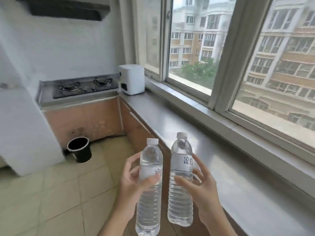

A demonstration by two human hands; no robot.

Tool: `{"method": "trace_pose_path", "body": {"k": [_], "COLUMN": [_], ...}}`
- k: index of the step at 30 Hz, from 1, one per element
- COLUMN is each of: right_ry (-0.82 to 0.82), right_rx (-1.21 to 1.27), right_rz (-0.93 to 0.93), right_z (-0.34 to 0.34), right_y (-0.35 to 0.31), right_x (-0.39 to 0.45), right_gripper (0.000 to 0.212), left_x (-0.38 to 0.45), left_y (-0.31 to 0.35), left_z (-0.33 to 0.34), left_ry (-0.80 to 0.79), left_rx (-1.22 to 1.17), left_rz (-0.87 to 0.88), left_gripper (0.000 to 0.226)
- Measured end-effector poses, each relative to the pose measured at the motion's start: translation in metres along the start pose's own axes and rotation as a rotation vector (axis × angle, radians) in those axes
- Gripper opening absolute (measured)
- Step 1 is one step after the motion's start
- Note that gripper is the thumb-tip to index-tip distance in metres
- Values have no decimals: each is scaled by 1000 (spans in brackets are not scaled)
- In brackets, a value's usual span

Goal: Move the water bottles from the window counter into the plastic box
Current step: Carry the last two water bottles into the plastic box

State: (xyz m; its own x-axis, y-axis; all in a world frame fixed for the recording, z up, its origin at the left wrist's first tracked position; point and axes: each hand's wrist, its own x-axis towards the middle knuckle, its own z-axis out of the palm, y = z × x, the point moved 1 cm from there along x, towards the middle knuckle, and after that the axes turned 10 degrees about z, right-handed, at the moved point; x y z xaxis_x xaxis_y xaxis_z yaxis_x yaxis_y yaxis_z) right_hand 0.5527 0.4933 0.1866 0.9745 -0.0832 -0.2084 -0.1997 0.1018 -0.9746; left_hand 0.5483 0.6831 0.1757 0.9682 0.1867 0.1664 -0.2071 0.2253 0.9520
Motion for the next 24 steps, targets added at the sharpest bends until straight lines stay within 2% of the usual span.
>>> {"method": "trace_pose_path", "body": {"k": [10,19,24], "right_ry": [-482,-839,-984], "right_rx": [-225,-245,-255], "right_rz": [-30,-3,-16], "right_z": [190,335,418], "right_y": [-1,-3,0], "right_x": [75,157,187], "right_gripper": [83,79,74], "left_x": [25,83,111], "left_y": [20,39,48], "left_z": [-158,-247,-299], "left_ry": [500,776,932], "left_rx": [58,141,197], "left_rz": [97,176,209], "left_gripper": [80,83,79]}}
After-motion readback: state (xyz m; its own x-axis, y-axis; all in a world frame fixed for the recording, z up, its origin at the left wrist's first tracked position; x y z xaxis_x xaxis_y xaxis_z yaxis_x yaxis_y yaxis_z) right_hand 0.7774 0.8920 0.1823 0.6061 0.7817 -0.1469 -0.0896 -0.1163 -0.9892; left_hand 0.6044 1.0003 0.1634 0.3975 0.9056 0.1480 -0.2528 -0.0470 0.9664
